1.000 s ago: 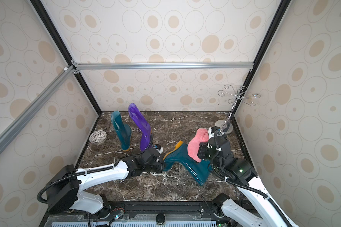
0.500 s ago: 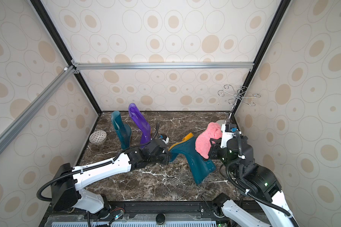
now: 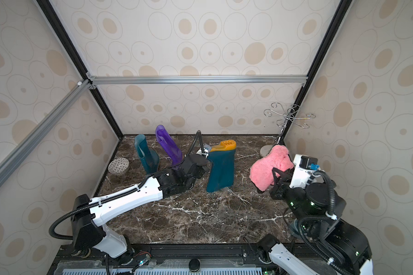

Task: Wipe the rubber boots with a cloth
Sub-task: Adjust the rubber boot at the center of the board.

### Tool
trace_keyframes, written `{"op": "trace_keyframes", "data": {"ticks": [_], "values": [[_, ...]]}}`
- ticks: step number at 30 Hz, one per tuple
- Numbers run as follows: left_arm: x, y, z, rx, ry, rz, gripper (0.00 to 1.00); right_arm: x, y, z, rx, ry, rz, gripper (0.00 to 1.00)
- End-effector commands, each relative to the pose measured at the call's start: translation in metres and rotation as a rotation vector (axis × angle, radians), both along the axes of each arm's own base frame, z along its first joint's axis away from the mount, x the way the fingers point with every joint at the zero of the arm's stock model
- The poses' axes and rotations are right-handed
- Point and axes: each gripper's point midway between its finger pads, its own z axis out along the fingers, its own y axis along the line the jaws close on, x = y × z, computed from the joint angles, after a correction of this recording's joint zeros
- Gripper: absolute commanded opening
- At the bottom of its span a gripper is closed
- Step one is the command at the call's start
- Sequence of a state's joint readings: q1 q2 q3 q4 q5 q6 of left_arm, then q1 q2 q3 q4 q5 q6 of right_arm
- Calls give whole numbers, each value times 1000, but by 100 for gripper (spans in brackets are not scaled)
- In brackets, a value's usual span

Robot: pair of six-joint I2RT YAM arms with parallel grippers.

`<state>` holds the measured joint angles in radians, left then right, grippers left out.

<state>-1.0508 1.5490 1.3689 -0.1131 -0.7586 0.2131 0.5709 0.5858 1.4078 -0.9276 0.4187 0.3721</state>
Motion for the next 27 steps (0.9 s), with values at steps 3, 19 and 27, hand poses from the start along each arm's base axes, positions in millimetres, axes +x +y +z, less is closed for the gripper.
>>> {"op": "trace_keyframes", "data": {"ticks": [3,19,27], "values": [[-23,10,59,166,-419,94,0,-17,-22,12,-8,-54,-53,0],[-39,-7,72,187,-530,17,0,-14,-13,10,0,-51,-20,0],[-3,-13,115,269,-692,99,0,-9,-10,10,-10,-64,-16,0]]}}
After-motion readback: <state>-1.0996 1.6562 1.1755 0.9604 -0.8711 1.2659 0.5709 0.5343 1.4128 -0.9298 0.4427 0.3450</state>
